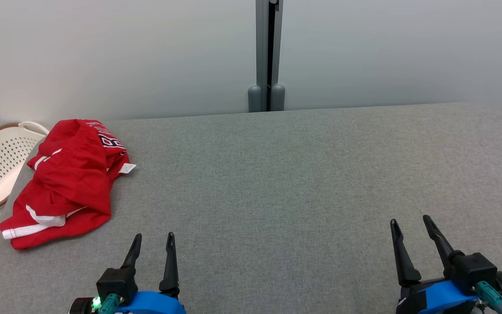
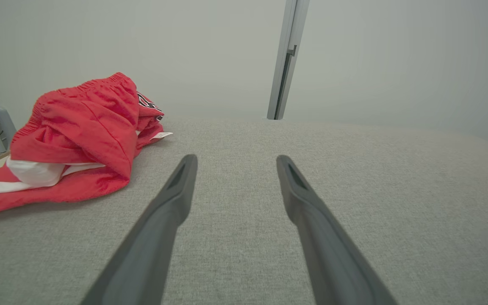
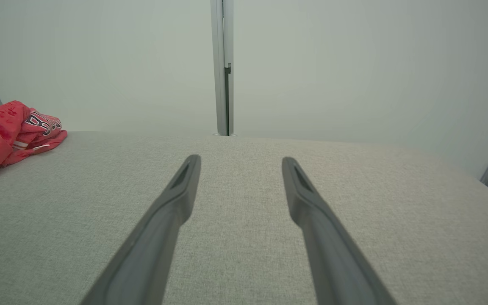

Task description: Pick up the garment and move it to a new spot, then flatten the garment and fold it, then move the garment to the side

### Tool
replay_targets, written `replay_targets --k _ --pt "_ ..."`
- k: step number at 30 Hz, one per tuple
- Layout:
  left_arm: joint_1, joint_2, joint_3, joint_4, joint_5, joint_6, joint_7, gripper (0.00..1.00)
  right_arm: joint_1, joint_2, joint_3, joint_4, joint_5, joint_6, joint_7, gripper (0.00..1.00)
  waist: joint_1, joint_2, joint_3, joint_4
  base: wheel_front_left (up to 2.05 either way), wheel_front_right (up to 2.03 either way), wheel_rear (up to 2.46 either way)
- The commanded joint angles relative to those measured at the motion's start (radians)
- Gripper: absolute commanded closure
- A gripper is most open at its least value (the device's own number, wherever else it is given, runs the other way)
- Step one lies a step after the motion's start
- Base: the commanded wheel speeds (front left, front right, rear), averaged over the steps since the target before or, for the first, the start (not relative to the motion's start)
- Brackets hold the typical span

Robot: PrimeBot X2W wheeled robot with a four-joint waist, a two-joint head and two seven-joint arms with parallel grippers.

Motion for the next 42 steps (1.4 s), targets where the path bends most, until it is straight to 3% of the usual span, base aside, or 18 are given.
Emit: replay_targets --k 1,24,29,42 --pt "-0.013 0.002 -0.002 0.003 -0.002 0.005 -0.005 0.0 -0.012 -0.006 -0.002 0.004 0.0 0.0 -0.006 0.0 0.0 0.0 0.0 0.0 0.0 0.0 0.0" --pt "-0.025 0.002 -0.009 0.012 -0.008 0.004 -0.005 0.0 -0.004 -0.006 -0.017 0.0 0.0 0.0 -0.006 0.0 0.0 0.0 0.009 0.029 0.0 0.0 0.0" --pt "-0.033 0.003 -0.01 0.012 0.0 0.003 -0.005 0.0 0.002 -0.005 -0.025 -0.007 0.007 0.0 -0.006 0.0 0.0 0.0 0.015 0.114 0.0 0.0 0.0" --pt "-0.022 0.025 0.027 -0.01 0.005 0.013 -0.005 0.0 -0.007 -0.006 0.0 -0.007 0.038 0.0 -0.006 0.0 0.0 0.0 0.015 0.409 0.0 0.0 0.0"
